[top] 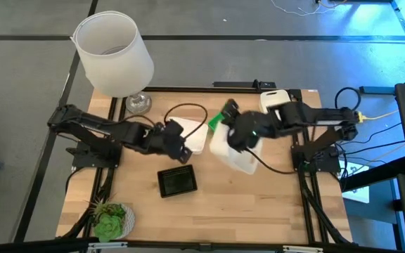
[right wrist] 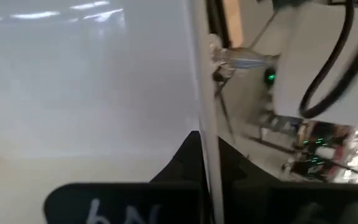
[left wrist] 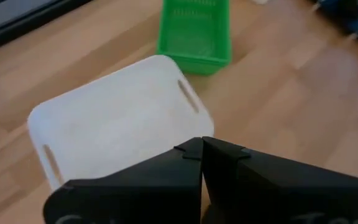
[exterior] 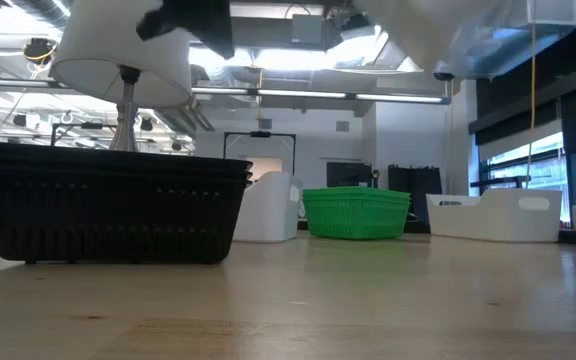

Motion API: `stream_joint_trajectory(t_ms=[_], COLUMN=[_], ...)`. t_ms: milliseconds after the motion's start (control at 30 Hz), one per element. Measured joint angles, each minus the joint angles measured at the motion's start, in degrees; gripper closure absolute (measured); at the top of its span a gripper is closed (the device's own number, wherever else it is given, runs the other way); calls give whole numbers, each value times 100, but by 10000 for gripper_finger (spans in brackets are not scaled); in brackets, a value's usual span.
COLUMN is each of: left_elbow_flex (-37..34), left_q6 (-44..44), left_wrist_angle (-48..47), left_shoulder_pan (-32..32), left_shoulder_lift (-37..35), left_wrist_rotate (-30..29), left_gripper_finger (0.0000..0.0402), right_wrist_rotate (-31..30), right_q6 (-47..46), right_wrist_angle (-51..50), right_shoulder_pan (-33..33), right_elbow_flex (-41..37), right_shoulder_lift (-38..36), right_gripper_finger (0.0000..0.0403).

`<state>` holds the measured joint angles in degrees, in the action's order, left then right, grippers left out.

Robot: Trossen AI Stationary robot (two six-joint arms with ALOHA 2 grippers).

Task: Stack baskets by color
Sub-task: Stack the bottom right white bin on the top left white bin

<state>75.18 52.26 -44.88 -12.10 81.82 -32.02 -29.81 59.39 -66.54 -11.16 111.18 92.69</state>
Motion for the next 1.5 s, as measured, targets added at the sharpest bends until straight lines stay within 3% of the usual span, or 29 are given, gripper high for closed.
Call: stream_joint_trajectory(t_ms=[167,500,733,933,1233,1500], left_elbow_flex=[-2,0,0,0,0,0], left_q6=[37,592,1078,1618,2664,2715], left_wrist_angle=[77,-127,-544,-1230,-2320,-2463], left_shoulder_pan=[-529,-1669,-2383,-2844,-3038,-3038], left_shoulder_lift=[3,-135,-218,-218,-218,-218], left_wrist_rotate=[-110,-1252,-1649,-1842,-1840,-1831], left_gripper_finger=[402,402,402,402,402,402], right_wrist_rotate=[624,2156,2418,3111,3485,3900], right_q6=[934,1918,2620,2827,2791,2486], right_wrist_angle=[946,1925,2970,4034,3803,2977], right_shoulder_pan=[505,1350,1819,2252,2571,2562], right_elbow_flex=[0,0,0,2,4,4], right_shoulder_lift=[300,1099,1688,2095,2380,2389], right_gripper_finger=[403,403,403,403,403,403])
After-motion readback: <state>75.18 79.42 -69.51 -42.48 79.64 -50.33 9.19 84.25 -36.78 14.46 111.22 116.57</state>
